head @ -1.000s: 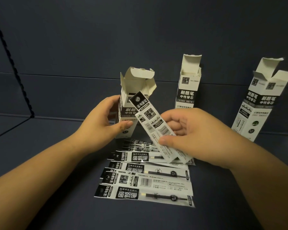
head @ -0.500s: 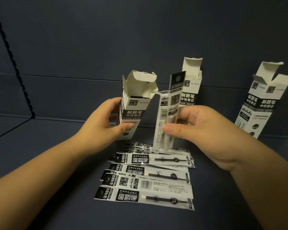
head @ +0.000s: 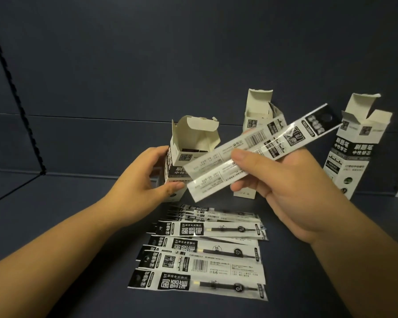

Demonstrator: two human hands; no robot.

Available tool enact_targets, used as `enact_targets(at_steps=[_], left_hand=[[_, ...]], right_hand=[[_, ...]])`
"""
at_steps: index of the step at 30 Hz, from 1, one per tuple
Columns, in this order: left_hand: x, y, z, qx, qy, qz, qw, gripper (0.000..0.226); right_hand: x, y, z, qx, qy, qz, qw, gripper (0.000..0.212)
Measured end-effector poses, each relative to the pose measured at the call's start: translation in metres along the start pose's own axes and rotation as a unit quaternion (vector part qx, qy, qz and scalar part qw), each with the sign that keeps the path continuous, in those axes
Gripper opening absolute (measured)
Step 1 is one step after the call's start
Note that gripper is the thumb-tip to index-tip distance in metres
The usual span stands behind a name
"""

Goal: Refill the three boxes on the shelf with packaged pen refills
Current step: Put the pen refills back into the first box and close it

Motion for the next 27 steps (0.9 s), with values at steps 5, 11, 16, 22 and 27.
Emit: enact_targets(at_steps=[5,11,16,22,27], left_hand=[[-0.002,-0.001,-0.001,-0.003,-0.014,-0.009,1.000,0.061],[0.001,-0.001,-0.001,-0.006,-0.019,-0.020,1.000,0.061],[0.002,-0.001,-0.001,-0.004,-0.018,-0.021,1.000,0.059],[0.000,-0.001,-0.002,0.003,-0.026,-0.028,0.999,0.058],[-0.004,0.000,-0.004,0.015,-0.039,-0.044,0.998,0.060]], right_hand=[[0.011,0.000,-0.002,-0.020,-0.056,0.042,0.997,0.026],[0.017,0.000,0.001,-0.056,-0.085,0.077,0.992,0.039],[0.023,0.002,0.012,-0.143,-0.036,0.127,0.981,0.041],[0.023,0.007,0.016,-0.162,0.075,0.149,0.973,0.016],[0.024,0.008,0.012,-0.149,0.174,0.159,0.960,0.014]])
Point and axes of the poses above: each hand's wrist, its own y-axis away from the middle knuckle, its own z-axis out of the back of the hand, x = y × z, the point moved 6 cm from there along -y, towards the middle knuckle, and after that the axes turned 6 degrees about -x, right-handed, at the moved point
